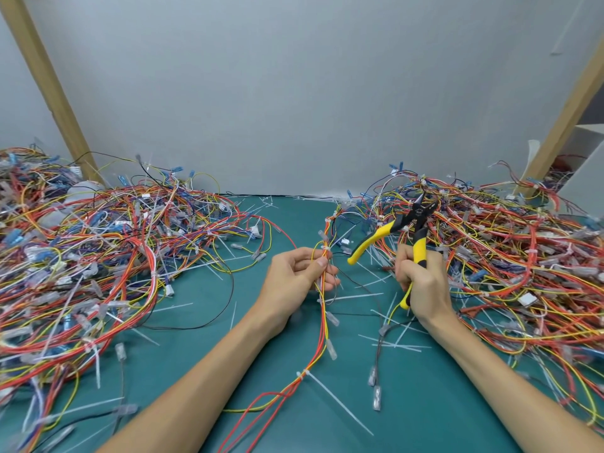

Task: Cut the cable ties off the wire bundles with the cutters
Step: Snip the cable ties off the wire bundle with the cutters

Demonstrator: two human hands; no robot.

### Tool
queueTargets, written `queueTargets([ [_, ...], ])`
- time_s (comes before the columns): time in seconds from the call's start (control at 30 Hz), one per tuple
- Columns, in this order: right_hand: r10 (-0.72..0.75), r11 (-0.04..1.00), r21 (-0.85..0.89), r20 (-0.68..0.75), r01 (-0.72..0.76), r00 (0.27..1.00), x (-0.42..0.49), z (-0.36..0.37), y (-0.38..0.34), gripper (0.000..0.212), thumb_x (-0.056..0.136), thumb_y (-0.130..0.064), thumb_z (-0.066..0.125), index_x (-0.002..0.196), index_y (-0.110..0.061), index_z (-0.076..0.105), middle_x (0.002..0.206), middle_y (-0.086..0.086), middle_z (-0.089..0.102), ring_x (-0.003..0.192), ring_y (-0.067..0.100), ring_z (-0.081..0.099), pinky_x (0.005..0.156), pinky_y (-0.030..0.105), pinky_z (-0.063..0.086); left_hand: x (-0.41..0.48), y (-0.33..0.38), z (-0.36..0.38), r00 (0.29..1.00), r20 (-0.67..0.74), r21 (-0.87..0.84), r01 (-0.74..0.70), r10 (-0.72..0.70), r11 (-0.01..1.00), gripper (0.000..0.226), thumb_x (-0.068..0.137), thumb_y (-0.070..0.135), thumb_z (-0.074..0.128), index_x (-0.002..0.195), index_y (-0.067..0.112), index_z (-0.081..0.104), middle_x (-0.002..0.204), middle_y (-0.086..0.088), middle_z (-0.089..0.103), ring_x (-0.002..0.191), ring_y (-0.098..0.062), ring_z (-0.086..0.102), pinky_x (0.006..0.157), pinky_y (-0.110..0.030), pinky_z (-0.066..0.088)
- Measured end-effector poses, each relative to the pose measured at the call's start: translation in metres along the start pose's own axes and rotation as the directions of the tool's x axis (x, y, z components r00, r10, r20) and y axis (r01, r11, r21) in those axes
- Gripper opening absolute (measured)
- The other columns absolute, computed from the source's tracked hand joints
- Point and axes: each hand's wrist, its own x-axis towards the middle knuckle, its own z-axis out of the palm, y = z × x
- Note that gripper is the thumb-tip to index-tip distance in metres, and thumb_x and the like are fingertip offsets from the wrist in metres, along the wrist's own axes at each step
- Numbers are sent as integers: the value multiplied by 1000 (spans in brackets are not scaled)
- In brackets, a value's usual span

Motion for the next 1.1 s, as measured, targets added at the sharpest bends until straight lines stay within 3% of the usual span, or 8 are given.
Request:
queueTargets([
  [0.2, -26, 999, -31, 23, 27, 999, 2, -2, 3, 8, 56, -13, 47, 53, -20, 45, 55, 0, 43, 57, 23, 36, 57, 41, 30, 0, -1, 0, 1000, 9, -6, -8, 8, 1000, 12, 97, 0, 51, 100, -1, 63, 77, -9, 68, 61, -13, 67, 61, -20, 55],
  [0.3, -34, 999, -15, 14, 34, 999, 2, -2, 3, 12, 56, -11, 48, 68, -13, 53, 75, -6, 63, 81, 22, 60, 60, 44, 48, 0, -1, -1, 1000, 14, -1, -13, 13, 1000, 12, 97, 1, 51, 98, 1, 63, 76, -8, 69, 62, -14, 68, 62, -21, 56],
  [0.37, -42, 999, 19, 25, 41, 999, 2, -2, 3, 14, 57, -10, 48, 71, -9, 53, 84, -9, 66, 92, 15, 63, 68, 46, 55, 0, -1, -1, 1000, 14, 3, -14, 14, 1000, 12, 97, 1, 52, 99, 1, 63, 76, -8, 69, 63, -14, 68, 62, -21, 56],
  [0.47, -45, 999, 14, 43, 44, 998, 3, -2, 2, 16, 56, -9, 48, 72, -10, 52, 78, -2, 59, 83, 20, 56, 75, 44, 52, 0, -1, -1, 1000, 19, 13, -18, 18, 1000, 11, 97, 1, 52, 97, 2, 63, 75, -7, 70, 62, -14, 67, 63, -22, 56],
  [0.6, -42, 999, -24, 75, 44, 996, 3, -1, -1, 17, 53, -10, 50, 69, -13, 47, 71, -2, 51, 74, 21, 46, 68, 36, 34, 0, -2, -1, 1000, 21, 20, -18, 17, 1000, 11, 97, 1, 53, 98, 1, 63, 76, -8, 69, 62, -13, 67, 62, -21, 56],
  [0.73, -18, 999, 38, 62, 15, 998, 4, 0, -4, 19, 52, -6, 49, 67, -7, 38, 64, -10, 48, 75, 14, 52, 71, 19, 43, 0, -2, -1, 1000, 15, 27, -17, 16, 1000, 12, 97, 1, 52, 101, -2, 63, 77, -9, 69, 63, -14, 67, 64, -23, 57],
  [0.93, -1, 990, 144, 52, -6, 999, 2, 1, -6, 16, 54, -2, 46, 64, -5, 35, 82, 34, 53, 77, 31, 70, 71, 45, 55, 0, -1, 0, 1000, 9, 20, -14, 14, 1000, 11, 97, 0, 52, 99, -1, 63, 77, -10, 68, 62, -13, 67, 63, -22, 57],
  [1.1, 1, 989, 148, 52, -9, 999, 3, 1, -2, 19, 55, -1, 47, 64, -10, 32, 82, 38, 54, 85, 28, 73, 79, 50, 53, 1, 0, 0, 1000, -3, -9, -13, 13, 1000, 13, 98, 1, 51, 100, 0, 63, 79, -11, 69, 67, -16, 69, 64, -21, 56],
])
